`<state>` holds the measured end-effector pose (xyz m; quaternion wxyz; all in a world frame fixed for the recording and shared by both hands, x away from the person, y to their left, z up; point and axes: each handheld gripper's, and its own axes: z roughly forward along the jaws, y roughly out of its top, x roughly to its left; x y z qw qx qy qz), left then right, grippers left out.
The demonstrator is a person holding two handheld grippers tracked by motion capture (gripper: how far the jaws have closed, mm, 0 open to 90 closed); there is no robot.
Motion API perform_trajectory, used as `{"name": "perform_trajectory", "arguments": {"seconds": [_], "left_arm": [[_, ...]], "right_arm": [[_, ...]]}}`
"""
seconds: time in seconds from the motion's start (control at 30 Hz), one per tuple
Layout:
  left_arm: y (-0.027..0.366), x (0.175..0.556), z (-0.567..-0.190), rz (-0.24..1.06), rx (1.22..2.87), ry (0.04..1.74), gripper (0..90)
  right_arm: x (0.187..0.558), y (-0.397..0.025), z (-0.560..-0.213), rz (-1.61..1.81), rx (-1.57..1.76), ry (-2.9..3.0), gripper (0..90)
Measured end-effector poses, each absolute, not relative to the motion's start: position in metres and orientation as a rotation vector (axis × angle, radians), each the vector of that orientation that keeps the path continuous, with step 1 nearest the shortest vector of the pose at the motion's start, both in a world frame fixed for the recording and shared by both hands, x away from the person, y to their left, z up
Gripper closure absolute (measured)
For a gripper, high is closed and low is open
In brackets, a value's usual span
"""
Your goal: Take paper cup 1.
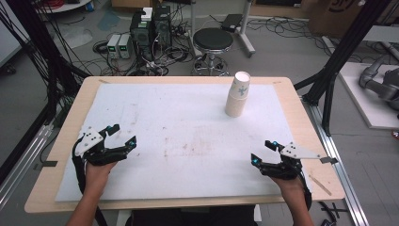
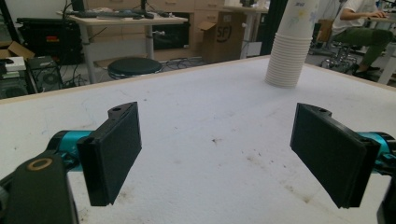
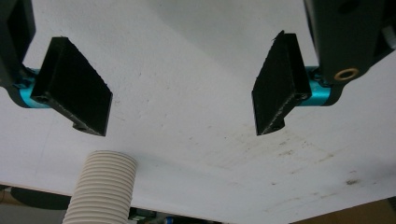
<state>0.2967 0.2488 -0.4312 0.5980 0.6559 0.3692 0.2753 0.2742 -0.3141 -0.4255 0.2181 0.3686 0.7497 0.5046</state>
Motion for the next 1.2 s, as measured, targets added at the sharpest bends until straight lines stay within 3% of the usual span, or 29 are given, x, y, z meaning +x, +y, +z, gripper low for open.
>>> {"name": "perform_trajectory", "arguments": {"seconds": [0.6,1.2], "left_arm": [[0.246,0.296,-0.434,0.597,1.521,0.836,16.3],[0.245,0.298,-0.437,0.568,1.527,0.837,16.3]], "right_arm": [[0.283,-0.307,-0.414,1.412,0.999,2.071,20.6],[0.315,-0.299,-0.377,1.397,0.978,2.065,20.6]]}}
